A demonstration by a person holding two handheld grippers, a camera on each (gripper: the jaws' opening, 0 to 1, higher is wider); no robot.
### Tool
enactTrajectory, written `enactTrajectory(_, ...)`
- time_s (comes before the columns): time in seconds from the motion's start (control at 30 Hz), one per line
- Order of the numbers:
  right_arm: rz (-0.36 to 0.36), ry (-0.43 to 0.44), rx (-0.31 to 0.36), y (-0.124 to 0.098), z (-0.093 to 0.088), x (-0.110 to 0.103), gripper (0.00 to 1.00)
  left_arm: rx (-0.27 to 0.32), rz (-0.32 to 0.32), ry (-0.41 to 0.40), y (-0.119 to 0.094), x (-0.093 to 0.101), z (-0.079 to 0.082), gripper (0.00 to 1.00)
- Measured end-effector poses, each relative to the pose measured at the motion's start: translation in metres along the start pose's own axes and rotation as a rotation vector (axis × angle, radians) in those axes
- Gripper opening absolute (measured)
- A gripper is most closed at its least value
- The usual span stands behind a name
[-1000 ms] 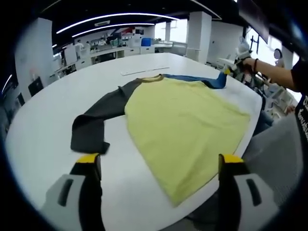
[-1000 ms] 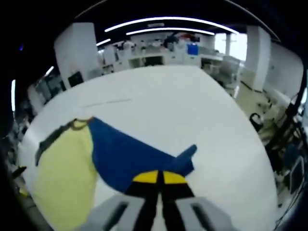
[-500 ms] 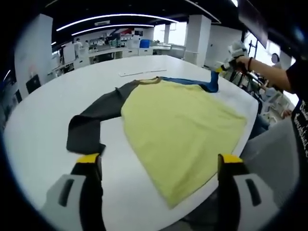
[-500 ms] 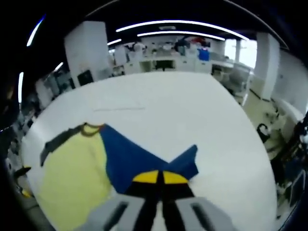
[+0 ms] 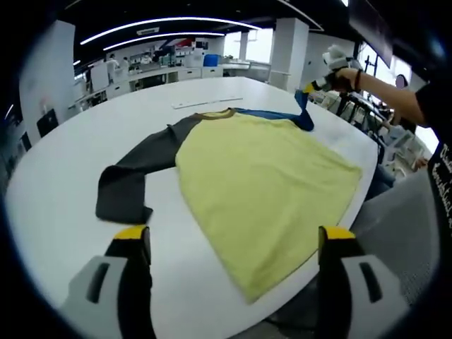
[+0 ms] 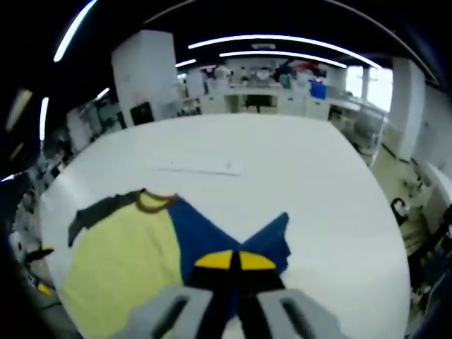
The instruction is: Fold the garment on the visible template until the final outline fits inside the template.
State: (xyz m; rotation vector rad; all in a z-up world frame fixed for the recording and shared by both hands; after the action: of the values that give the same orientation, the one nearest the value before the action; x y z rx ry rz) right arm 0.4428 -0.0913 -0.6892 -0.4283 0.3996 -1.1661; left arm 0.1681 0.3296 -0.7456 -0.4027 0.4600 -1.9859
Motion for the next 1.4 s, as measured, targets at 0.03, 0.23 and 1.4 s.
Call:
enactTrajectory(0.03, 0.005, -0.004, 0.0, 0.001, 0.002, -0.002, 0.0, -0.002, 0.0, -0.002, 0.0, 0.0, -0.001, 0.95)
enactTrajectory(0.23, 0.041, -0.038, 0.005, 0.013, 0.015, -0.018, 0.0, -0.01, 0.003, -0.015, 0.0, -0.002, -0.003, 0.94)
enactTrajectory(1.4, 0.339, -0.312, -0.04, 0.07, 0.045, -0.128, 0.0, -0.02, 0.043, -0.032, -0.007, -0.011, -0.011, 0.94)
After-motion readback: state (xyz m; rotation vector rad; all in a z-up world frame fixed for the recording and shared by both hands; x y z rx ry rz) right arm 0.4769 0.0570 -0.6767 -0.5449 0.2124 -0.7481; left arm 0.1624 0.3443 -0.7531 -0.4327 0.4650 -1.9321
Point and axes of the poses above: the point that each gripper's makers call its tool centre point, and the gripper's own axes: y roughly forward along the fingers, x roughly to its right, z roughly out of its top, the point moved 7 cm from there along -y, roughly backward along the fingers, and after that the axes turned 10 degrees about x, right-handed, at the moved point
